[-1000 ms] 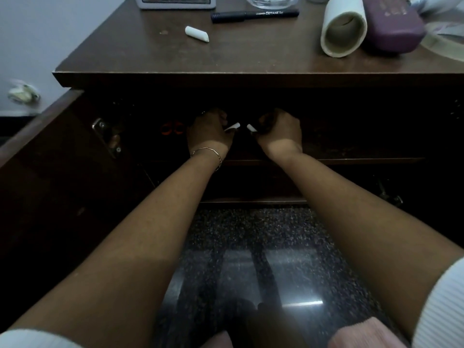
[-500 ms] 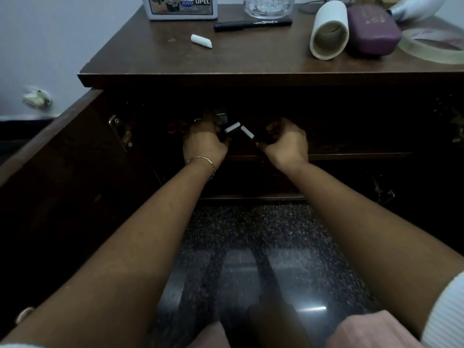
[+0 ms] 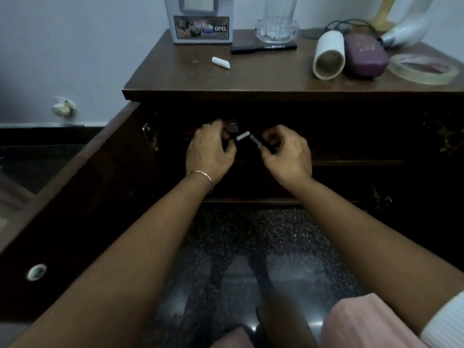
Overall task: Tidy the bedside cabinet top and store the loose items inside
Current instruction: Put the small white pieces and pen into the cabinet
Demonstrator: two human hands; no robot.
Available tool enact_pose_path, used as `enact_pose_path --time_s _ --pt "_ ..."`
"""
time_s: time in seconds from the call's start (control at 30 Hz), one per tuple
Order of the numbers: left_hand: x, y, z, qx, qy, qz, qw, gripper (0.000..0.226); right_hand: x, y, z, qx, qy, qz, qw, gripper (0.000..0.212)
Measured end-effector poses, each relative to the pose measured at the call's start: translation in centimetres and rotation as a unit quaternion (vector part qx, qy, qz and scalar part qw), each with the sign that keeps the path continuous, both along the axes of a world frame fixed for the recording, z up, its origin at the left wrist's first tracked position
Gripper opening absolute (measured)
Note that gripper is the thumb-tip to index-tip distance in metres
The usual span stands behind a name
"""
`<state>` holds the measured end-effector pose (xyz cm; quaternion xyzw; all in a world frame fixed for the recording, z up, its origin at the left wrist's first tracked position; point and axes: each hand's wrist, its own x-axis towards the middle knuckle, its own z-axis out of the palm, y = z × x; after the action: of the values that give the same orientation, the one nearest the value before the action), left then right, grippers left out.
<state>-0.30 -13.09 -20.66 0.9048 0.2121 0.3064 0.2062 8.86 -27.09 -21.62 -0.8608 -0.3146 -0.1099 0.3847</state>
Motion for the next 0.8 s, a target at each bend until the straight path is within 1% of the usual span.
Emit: enact_pose_path --time_s 0.1,0.2,0.27,0.33,0.4,0.47,0.57,0.7,0.8 --pt "-1.7 0.1 2.7 0.042 -0.047 -0.050 0.997 0.012 -1.1 0.1 2.3 0.021 -0.041 0.032 0.998 0.016" --pt "-2.7 0.1 6.0 0.079 -0.076 -0.058 0.992 0.018 -2.2 -0.1 5.2 0.012 -0.119 0.064 0.991 0.013" --pt "-2.5 0.6 8.1 0.068 -0.097 -0.033 0.992 0.023 -2.7 -0.1 7.2 0.008 -0.156 0.065 0.986 0.008" --pt "-1.9 1.5 9.8 0.024 -0.107 -0.011 0.994 0.019 -2.6 0.2 9.2 0.017 -0.168 0.050 0.984 0.007" --pt "-0.9 2.4 11.0 0.004 -0.073 0.016 0.997 0.013 -2.1 1.0 10.7 0.036 -0.156 0.033 0.987 0.006" --pt "0.1 3.1 11.8 0.004 -0.020 0.033 0.999 0.024 -1.5 2.0 11.7 0.046 -0.126 0.017 0.991 0.006" --pt "1.3 3.6 12.5 0.006 0.032 0.040 0.999 0.029 -0.5 3.3 12.0 0.026 -0.082 0.000 0.996 0.011" --pt "2.8 4.7 12.4 0.019 0.078 0.012 0.997 0.044 0.4 4.5 12.0 0.021 -0.060 -0.008 0.998 0.014" --pt "3.5 5.3 12.4 0.007 0.091 -0.004 0.996 0.043 1.1 5.0 12.7 0.029 -0.033 -0.021 0.999 0.014"
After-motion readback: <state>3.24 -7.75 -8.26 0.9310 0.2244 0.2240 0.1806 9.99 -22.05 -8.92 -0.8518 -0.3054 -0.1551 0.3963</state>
